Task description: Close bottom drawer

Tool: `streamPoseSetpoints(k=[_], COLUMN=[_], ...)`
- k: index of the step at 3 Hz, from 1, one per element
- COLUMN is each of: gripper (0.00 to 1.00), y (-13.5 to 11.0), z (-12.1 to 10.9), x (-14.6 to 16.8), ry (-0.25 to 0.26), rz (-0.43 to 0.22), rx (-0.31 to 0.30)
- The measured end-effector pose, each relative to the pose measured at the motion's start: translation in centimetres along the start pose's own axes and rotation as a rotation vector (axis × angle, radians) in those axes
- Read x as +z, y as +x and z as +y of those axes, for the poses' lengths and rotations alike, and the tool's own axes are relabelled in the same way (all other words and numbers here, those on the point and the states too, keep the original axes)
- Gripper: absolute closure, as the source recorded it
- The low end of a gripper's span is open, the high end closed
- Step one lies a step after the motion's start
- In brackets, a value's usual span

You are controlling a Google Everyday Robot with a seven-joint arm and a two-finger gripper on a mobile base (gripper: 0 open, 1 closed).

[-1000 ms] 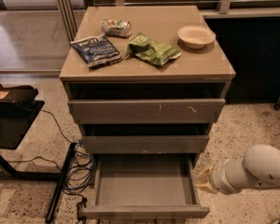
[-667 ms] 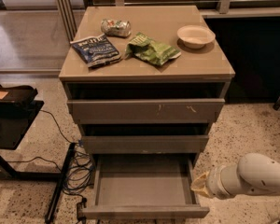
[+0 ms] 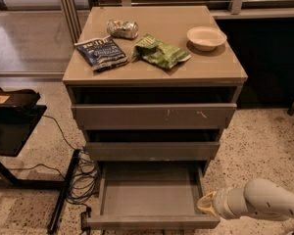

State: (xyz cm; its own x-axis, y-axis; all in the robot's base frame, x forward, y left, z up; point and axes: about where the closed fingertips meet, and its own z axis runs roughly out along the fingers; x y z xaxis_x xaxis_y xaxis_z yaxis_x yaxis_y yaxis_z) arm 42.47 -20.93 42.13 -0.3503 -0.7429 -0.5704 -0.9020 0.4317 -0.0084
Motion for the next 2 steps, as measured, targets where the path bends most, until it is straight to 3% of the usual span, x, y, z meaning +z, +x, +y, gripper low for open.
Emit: streamPoseSetpoints(k=[1,2], gripper=[1.0,1.0], y=[3.16,3.16], z=[-0.47,-0.46], x=[3.94,3.95], ry=[0.002,0.002], rz=[0.01,0.01], rx=[0.045,0.045])
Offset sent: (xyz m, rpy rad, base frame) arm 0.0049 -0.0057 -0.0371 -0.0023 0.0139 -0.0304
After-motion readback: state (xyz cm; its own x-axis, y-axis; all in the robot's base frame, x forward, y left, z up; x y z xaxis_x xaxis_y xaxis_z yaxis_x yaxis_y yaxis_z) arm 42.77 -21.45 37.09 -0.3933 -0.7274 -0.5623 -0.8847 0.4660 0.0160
